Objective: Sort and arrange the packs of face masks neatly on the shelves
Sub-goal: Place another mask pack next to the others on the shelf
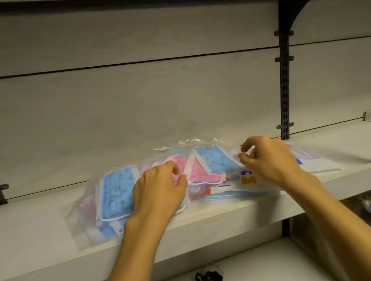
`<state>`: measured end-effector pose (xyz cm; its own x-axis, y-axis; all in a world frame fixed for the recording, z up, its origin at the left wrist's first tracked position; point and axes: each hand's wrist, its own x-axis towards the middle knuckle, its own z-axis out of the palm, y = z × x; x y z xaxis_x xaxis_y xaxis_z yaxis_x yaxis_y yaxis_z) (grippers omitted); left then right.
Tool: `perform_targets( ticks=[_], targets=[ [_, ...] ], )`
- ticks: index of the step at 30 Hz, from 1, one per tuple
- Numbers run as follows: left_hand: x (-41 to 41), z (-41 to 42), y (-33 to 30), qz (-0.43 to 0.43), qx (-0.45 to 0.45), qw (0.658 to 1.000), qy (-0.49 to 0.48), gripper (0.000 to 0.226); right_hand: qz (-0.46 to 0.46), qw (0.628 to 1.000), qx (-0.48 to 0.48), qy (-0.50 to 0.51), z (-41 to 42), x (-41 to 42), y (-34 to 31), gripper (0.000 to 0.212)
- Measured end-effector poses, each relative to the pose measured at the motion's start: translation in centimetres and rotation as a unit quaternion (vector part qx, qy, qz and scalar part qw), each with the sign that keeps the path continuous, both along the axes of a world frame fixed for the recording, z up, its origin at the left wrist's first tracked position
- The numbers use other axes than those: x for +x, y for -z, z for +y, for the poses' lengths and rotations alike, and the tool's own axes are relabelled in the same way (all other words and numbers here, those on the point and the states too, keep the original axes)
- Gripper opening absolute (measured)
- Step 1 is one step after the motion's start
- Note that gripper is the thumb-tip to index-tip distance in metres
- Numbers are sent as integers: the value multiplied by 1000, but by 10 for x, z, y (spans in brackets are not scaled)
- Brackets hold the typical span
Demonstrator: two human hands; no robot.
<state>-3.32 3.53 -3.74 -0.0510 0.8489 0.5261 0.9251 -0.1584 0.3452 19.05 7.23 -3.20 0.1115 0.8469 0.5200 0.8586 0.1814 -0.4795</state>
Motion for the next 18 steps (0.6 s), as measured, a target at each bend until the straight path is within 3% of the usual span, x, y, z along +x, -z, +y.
perform_targets(
  ticks=[7, 11, 18],
  targets=[
    [31, 32, 3, 58, -52, 996, -41, 37, -34, 996, -82, 25, 49, 2, 6, 38],
    [36, 44, 6, 50, -78, 992, -84, 44, -69, 986, -147, 31, 66, -3, 0, 50],
    [40, 52, 13, 35, -58, 992, -111, 34, -19, 975, -219, -25, 91, 20, -5, 49]
  ],
)
